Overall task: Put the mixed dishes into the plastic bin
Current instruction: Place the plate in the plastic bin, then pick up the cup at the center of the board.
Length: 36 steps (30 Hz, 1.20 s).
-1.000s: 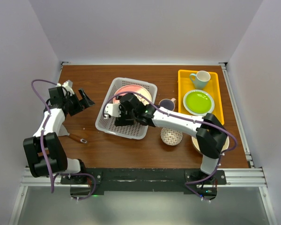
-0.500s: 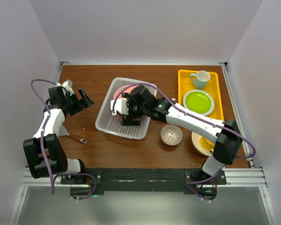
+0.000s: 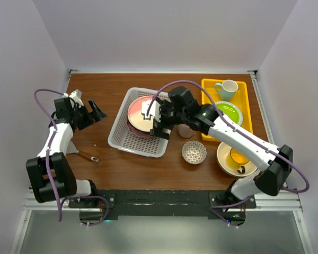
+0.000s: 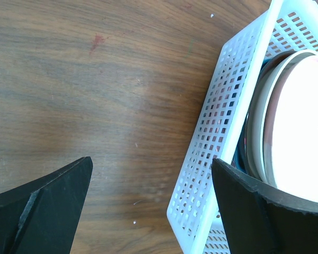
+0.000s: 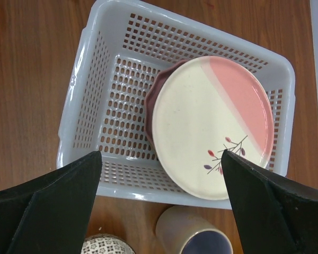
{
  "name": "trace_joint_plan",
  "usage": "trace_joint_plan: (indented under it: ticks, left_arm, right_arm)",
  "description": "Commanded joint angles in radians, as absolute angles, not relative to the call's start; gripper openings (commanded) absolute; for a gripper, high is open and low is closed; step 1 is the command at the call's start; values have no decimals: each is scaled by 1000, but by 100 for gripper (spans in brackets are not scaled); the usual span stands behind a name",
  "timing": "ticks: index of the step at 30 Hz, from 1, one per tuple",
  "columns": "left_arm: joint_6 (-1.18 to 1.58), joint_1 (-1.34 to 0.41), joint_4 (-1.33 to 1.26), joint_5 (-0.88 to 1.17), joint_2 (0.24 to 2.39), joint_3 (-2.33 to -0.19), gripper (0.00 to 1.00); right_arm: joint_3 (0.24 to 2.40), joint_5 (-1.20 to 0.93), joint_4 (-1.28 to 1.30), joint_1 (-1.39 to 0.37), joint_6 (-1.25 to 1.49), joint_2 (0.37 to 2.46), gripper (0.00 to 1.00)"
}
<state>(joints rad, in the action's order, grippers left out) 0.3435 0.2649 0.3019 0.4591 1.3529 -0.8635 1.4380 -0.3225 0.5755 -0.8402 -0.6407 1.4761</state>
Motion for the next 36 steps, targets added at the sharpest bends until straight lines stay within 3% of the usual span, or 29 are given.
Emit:
trace_joint_plan:
  ticks: [1, 22, 36]
  left_arm:
    - [311, 261, 275, 460, 1316, -858, 100]
    - [308, 261, 273, 407, 1246, -856, 100]
    - [400, 261, 244, 405, 956, -861, 100]
  right_arm:
    - [1479, -429, 600, -781, -594, 1402, 98]
    - [1330, -693, 528, -443, -462, 1212, 98]
    - [1183, -787, 430, -268, -390, 1126, 98]
